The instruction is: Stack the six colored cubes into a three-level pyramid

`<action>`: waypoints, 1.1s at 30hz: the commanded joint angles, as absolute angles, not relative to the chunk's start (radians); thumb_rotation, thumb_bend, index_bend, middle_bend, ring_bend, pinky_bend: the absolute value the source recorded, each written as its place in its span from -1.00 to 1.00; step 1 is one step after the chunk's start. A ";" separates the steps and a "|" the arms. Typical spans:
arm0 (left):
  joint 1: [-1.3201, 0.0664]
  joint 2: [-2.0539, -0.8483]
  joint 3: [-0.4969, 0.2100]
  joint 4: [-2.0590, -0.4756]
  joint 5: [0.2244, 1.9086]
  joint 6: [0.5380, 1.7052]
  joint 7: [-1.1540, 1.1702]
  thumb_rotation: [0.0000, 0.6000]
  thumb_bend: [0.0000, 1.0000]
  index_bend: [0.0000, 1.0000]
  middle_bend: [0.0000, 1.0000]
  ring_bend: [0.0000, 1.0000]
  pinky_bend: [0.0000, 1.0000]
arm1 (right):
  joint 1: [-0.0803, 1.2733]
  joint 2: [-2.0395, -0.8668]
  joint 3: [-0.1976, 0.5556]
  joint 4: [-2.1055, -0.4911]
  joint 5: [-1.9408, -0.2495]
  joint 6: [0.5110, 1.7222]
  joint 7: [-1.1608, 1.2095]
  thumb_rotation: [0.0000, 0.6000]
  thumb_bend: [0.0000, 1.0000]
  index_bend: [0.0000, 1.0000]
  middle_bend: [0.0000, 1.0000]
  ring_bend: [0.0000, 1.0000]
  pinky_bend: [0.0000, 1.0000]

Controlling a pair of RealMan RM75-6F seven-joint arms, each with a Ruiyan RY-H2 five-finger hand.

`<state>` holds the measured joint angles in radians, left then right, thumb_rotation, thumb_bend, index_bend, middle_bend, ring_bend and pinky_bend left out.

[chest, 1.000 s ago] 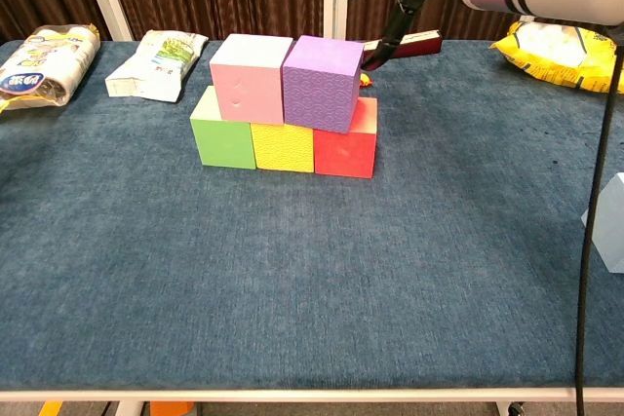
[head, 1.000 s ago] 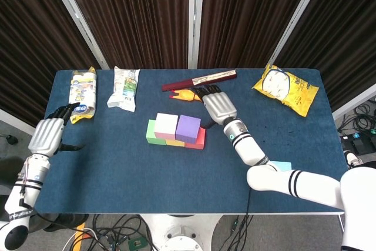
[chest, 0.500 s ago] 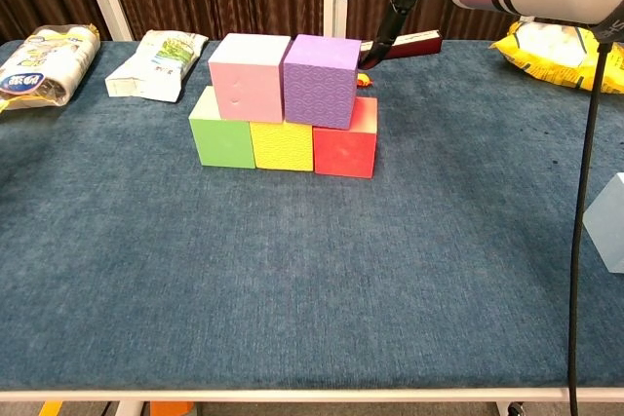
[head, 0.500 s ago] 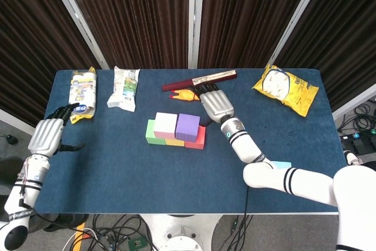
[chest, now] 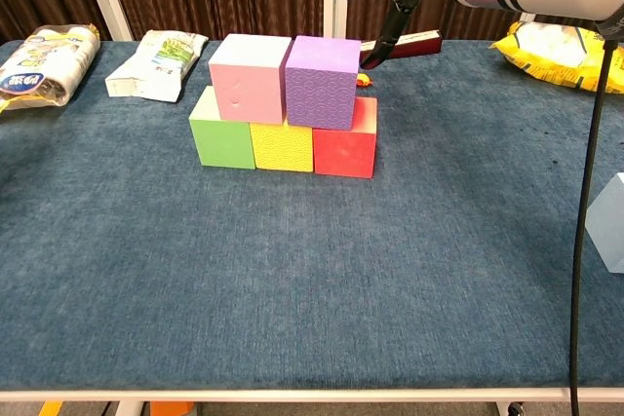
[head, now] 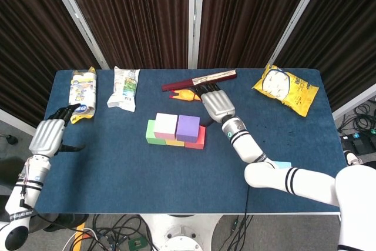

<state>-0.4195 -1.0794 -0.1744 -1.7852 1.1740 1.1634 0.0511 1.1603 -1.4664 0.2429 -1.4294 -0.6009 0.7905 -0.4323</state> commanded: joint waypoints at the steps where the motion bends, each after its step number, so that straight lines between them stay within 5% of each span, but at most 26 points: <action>1: -0.417 -1.080 -0.174 -1.785 1.175 1.167 0.050 1.00 -0.96 -0.80 -0.76 -0.80 -0.49 | 1.163 -1.470 0.243 -1.429 -0.601 0.791 -0.433 1.00 -0.98 -1.00 -0.77 -1.00 -1.00; 14: -0.412 -1.077 -0.175 -1.781 1.185 1.172 0.037 1.00 -0.96 -0.80 -0.76 -0.80 -0.49 | 1.113 -1.403 0.226 -1.530 -0.653 0.843 -0.413 1.00 -0.98 -1.00 -0.77 -1.00 -1.00; 24: -0.406 -1.077 -0.179 -1.774 1.190 1.183 0.023 1.00 -0.96 -0.80 -0.76 -0.80 -0.49 | 0.819 -1.097 0.096 -1.902 -0.962 1.034 -0.254 1.00 -0.94 -1.00 -0.64 -1.00 -1.00; 33: -0.417 -1.084 -0.182 -1.769 1.189 1.168 0.028 1.00 -0.96 -0.80 -0.76 -0.80 -0.49 | 0.542 -1.022 -0.052 -1.943 -1.222 1.238 -0.109 1.00 -0.94 -1.00 -0.61 -1.00 -0.98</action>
<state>-0.4164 -1.0842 -0.1813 -1.7697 1.1899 1.1689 0.0273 0.6073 -1.0357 -0.0041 -1.9395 -1.1575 1.1765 -0.1510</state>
